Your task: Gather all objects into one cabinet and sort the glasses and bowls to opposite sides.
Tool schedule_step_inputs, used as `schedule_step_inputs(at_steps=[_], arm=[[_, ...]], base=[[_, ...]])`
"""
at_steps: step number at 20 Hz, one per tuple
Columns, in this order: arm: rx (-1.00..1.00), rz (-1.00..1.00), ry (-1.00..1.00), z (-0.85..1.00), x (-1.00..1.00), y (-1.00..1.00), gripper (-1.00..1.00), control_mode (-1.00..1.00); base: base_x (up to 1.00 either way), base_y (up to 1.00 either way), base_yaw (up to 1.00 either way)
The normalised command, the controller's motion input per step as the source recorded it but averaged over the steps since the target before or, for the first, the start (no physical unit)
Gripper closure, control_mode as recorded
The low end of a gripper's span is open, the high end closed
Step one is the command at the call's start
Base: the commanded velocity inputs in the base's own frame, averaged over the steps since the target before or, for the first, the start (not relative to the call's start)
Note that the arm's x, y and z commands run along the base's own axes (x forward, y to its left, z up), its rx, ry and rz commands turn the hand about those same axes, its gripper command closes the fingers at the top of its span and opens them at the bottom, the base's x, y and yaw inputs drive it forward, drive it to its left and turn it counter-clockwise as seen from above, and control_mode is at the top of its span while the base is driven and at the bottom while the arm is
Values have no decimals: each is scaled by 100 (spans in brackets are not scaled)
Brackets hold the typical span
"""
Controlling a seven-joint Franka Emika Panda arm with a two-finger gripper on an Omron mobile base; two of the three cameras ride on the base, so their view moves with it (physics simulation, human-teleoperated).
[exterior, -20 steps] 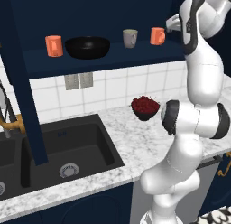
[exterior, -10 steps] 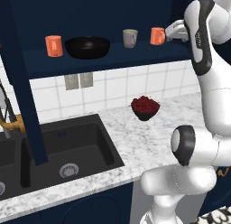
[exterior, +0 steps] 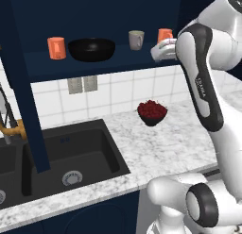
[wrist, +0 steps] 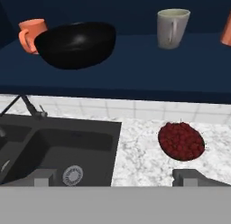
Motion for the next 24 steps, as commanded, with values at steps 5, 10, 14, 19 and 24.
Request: schedule_step_inputs(at_steps=[5,10,14,19,24], arm=[[0,2,0,-19,-63,88,-100,-100],[5,14,0,0,-73,84,-100,-100],[11,25,-1,0,-40,64,-100,-100],[10,19,0,-12,1,79,-100,-100],[1,3,0,-1,1,83,-100,-100]], base=[[0,0,0],[0,0,0],[0,0,0],[0,0,0],[0,0,0]])
